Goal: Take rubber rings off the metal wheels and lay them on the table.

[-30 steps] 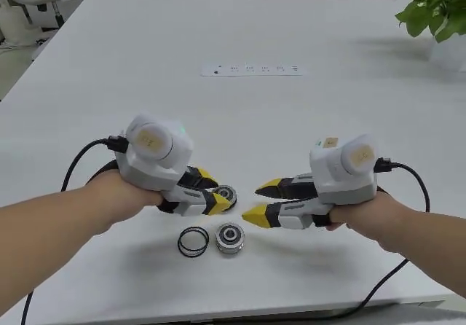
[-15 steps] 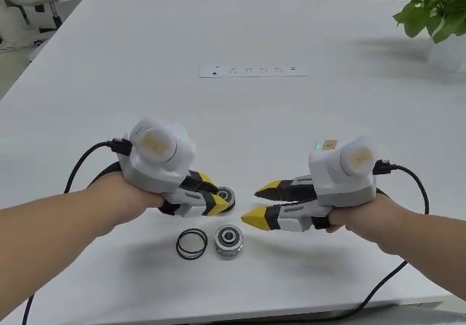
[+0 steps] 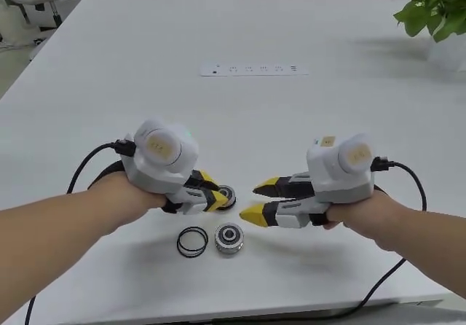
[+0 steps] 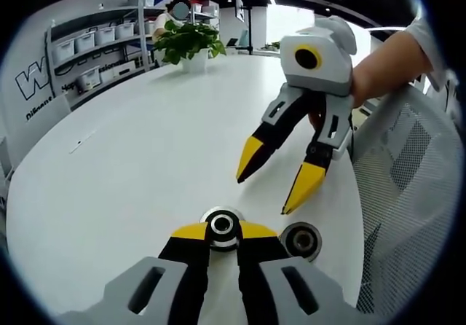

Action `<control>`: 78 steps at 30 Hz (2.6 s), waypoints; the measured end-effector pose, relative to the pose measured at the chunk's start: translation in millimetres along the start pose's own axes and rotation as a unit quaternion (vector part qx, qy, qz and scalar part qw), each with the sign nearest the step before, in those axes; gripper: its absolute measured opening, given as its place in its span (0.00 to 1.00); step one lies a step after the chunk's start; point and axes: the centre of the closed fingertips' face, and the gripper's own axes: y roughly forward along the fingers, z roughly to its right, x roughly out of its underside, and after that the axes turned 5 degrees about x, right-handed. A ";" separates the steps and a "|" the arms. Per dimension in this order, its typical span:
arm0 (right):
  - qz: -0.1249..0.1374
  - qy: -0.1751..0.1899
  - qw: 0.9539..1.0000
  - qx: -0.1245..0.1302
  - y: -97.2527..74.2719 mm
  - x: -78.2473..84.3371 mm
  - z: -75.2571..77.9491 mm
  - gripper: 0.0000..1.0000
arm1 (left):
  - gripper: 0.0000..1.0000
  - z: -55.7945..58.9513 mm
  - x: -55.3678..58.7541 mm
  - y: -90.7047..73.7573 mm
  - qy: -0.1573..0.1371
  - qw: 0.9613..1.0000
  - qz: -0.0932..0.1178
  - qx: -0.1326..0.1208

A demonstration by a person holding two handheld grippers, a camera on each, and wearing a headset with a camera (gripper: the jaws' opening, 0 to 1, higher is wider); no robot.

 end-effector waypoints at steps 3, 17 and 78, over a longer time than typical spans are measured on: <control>0.000 -0.002 1.000 -0.001 1.2 -2.0 -0.3 0.33 | 0.10 0.0 0.5 -0.3 -0.001 1.000 0.004 -0.001; 0.000 -0.006 1.000 -0.004 10.8 -6.4 -4.1 0.32 | 0.08 -1.1 0.8 0.0 -0.002 1.000 0.005 -0.007; -0.024 0.008 0.999 0.030 29.7 3.2 2.3 0.09 | 0.08 -6.7 3.0 3.6 -0.017 1.000 0.003 -0.017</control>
